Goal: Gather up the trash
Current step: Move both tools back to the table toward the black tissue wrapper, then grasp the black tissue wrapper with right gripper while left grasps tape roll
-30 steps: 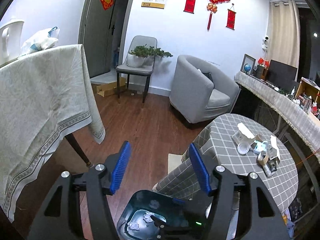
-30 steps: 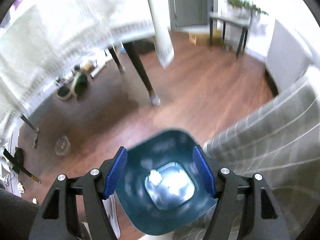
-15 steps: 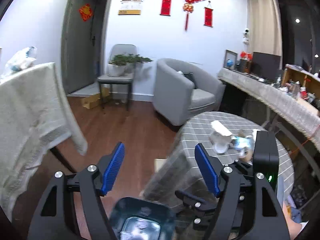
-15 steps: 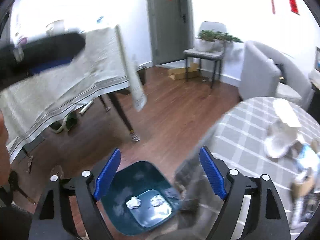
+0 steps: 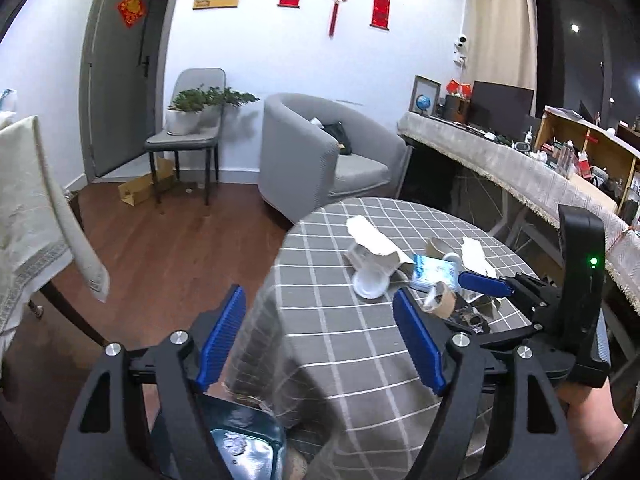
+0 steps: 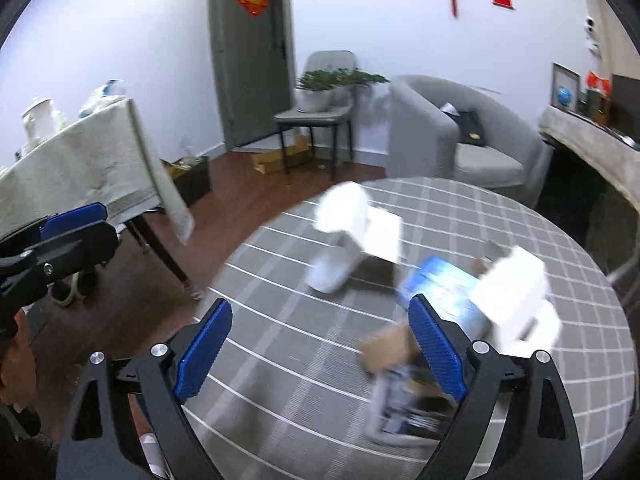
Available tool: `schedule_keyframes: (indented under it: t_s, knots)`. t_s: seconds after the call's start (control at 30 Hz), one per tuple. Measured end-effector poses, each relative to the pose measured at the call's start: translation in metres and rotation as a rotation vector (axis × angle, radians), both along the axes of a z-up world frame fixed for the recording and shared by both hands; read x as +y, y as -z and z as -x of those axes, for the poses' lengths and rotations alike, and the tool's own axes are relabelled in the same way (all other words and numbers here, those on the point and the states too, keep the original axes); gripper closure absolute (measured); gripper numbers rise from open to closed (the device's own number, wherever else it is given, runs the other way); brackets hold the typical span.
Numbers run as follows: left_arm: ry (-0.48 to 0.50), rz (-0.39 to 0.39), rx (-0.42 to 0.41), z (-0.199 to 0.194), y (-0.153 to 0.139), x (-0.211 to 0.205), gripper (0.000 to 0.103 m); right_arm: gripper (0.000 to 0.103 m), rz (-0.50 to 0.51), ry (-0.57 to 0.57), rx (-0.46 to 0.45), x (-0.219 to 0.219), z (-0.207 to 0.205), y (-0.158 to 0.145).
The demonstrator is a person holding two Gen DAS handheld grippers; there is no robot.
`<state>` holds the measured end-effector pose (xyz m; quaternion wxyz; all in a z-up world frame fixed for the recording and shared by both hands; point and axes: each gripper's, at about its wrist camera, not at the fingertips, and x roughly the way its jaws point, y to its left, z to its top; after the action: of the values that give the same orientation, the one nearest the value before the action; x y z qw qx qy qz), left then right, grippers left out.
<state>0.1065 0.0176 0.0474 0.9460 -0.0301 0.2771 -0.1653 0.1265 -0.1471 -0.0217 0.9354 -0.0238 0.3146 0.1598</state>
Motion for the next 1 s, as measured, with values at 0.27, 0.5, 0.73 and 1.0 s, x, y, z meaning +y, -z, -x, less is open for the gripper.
schedule_keyframes:
  t_s: [0.27,0.5,0.73,1.0]
  knots:
    - [0.012,0.019,0.032,-0.015,0.015,-0.029,0.024,0.012,0.016,0.03,0.055,-0.025,0.001,0.01]
    - [0.022,0.042,0.052,-0.022,0.022,-0.045,0.022,0.012,0.021,0.084,0.109,-0.04,0.002,0.023]
    - [0.056,0.044,0.071,-0.027,0.031,-0.065,0.022,0.014,0.029,0.082,0.163,-0.046,0.003,0.033]
    - [0.104,0.014,0.097,-0.03,0.041,-0.094,0.022,0.045,-0.009,0.042,0.19,-0.064,0.01,0.031]
